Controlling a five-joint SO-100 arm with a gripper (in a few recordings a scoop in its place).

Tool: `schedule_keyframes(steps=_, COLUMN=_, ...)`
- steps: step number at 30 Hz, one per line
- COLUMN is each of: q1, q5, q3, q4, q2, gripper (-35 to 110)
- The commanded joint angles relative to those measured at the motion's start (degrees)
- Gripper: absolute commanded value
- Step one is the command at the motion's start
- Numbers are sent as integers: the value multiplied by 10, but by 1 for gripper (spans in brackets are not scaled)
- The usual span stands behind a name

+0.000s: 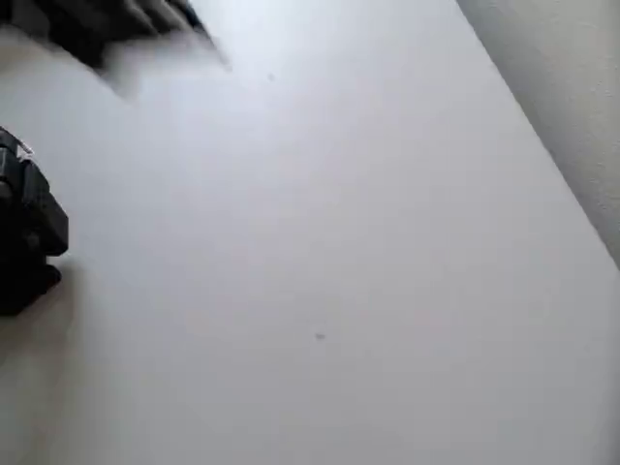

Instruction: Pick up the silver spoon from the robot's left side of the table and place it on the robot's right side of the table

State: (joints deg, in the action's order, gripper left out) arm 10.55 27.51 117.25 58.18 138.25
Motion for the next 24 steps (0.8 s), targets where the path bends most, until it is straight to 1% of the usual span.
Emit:
schedule_keyframes(steps=1, q1=75, q5=41, q3=105, q4=-136, q2=-53, gripper=-2)
schedule_keyframes(steps=4, q1=143, q5=75, q3=113, q4=-243, q2=-167, gripper=-2)
schedule_keyframes(steps=7, q1=220, q5=113, q3=64, q4=-330, q2=-319, gripper=-2)
schedule_keyframes(steps=10, q1=284, q5=129, q3=-54, q4=-342, q2=-477, gripper=-2)
schedule_keyframes(steps=13, q1=316, q5=149, q3=-127, q4=-345, q2=-570, gripper=-1)
schedule_keyframes(steps=16, q1=322, q5=154, q3=-147, q4=-350, q2=-592, gripper=-1)
schedule_keyframes(steps=20, q1=304, q5=152, q3=-155, q4=-345, q2=-569, gripper=-1)
schedule_keyframes(steps=24, q1=282, q5=142, q3=-155, q4=-312, q2=-532, gripper=-1)
